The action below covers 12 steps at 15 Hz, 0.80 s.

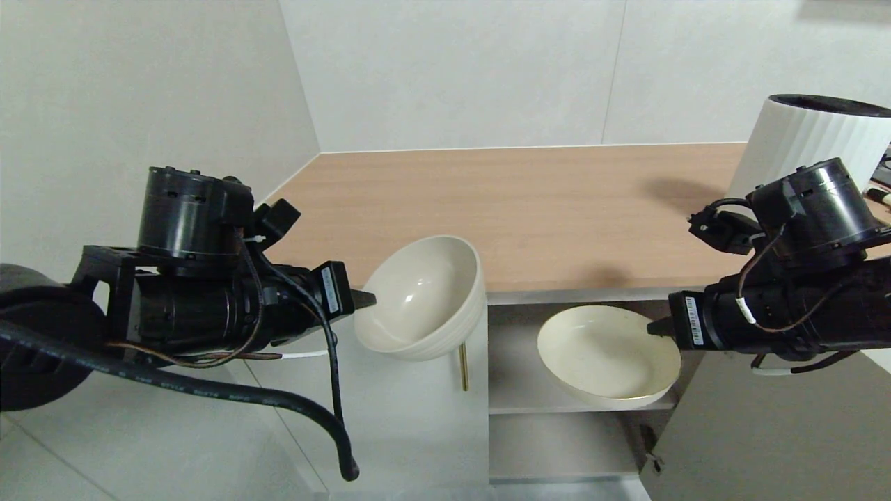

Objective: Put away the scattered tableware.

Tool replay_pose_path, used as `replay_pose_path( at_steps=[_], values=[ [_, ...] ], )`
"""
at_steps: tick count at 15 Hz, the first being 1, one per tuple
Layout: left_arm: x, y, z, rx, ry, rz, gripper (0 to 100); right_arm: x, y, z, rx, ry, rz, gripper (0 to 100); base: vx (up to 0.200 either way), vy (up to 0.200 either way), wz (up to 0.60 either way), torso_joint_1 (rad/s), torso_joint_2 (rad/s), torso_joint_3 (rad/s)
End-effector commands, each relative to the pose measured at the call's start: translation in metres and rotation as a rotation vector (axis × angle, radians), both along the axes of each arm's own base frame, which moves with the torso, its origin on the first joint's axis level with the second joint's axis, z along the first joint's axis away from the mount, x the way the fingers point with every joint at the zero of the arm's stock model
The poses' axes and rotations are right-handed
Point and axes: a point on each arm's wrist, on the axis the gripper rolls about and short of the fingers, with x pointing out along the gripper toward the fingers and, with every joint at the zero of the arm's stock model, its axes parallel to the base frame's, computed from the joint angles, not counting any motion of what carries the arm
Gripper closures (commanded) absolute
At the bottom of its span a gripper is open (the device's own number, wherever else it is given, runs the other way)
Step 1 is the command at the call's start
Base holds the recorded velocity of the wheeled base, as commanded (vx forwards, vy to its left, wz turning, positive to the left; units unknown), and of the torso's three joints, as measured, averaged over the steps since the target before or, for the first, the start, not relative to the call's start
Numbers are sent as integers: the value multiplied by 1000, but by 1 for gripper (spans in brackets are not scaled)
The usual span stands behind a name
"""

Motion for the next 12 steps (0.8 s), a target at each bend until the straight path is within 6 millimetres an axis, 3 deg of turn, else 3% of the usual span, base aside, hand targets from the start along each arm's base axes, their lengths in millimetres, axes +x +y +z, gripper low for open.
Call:
replay_pose_path(
  at_steps=[1, 12],
  values=[
    [0, 0, 0, 0, 2, -1, 100, 2, 1, -2, -1, 2, 0, 100, 0, 0, 0, -193, 486, 295],
    [-1, 0, 0, 0, 3, -1, 100, 5, 3, -8, -10, 20, 0, 100, 0, 0, 0, -143, 442, 297]
  ],
)
